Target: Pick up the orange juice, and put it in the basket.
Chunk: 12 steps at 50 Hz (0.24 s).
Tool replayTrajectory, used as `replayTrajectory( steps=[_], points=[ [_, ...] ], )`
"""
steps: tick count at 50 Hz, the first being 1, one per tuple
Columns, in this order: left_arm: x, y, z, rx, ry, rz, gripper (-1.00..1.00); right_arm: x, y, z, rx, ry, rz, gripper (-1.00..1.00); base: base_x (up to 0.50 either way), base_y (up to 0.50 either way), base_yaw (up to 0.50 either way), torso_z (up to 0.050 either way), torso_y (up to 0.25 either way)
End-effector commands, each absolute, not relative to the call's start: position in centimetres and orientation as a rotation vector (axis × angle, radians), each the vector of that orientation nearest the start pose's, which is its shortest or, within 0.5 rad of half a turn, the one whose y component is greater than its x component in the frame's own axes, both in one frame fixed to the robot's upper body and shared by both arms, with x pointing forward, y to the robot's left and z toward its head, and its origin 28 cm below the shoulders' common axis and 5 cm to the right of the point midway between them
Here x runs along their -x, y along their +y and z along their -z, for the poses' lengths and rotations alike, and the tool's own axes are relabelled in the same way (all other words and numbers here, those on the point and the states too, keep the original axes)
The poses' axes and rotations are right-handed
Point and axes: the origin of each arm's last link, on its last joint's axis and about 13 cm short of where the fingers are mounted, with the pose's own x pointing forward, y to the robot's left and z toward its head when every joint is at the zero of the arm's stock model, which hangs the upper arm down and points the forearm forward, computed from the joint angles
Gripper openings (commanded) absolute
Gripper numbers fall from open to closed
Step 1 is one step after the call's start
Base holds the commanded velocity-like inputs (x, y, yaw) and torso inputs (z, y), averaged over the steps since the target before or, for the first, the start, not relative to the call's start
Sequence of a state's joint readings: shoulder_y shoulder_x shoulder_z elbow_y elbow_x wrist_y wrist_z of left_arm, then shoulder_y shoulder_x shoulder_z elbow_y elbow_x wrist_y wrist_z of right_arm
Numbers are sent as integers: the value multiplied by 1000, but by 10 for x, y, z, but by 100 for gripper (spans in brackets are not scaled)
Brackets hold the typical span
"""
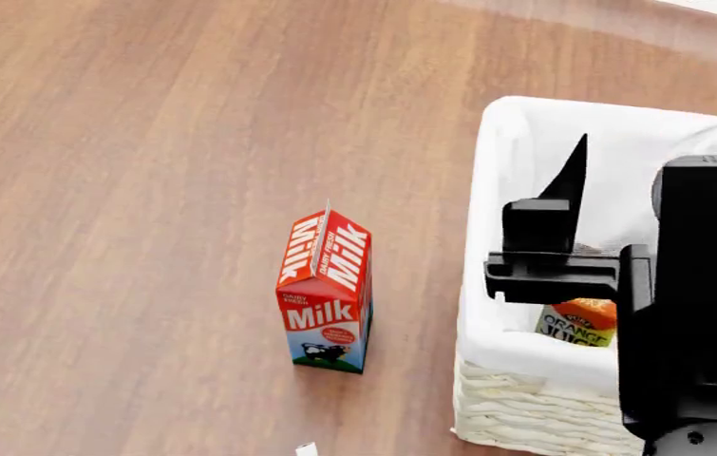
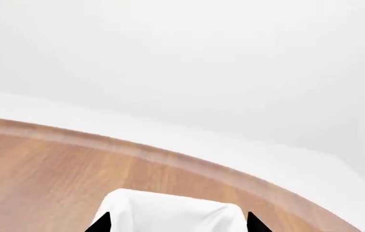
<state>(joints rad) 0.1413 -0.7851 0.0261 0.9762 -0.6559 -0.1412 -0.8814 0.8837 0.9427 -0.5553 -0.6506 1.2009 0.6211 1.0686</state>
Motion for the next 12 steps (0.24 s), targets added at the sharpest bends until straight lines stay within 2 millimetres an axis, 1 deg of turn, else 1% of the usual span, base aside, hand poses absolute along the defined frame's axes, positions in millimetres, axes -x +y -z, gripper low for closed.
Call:
replayTrajectory(
  steps=[1, 4, 5, 9, 12],
  points=[
    [-140, 249, -187, 87, -453, -204, 100, -203, -129, -239, 254, -347, 172, 100, 0, 0, 0, 0, 0],
    [-140, 249, -187, 85, -452, -204, 100, -200, -127, -229, 293, -312, 179, 100, 0, 0, 0, 0, 0],
    [-139, 249, -187, 87, -453, -203, 100, -198, -124, -224, 267, -337, 170, 100, 0, 0, 0, 0, 0],
    [-139, 249, -187, 88, -454, -205, 100, -196, -122, -210, 263, -332, 164, 100, 0, 0, 0, 0, 0],
    [-139, 249, -188, 87, -455, -204, 100, -192, -122, -207, 246, -344, 163, 100, 0, 0, 0, 0, 0]
  ],
)
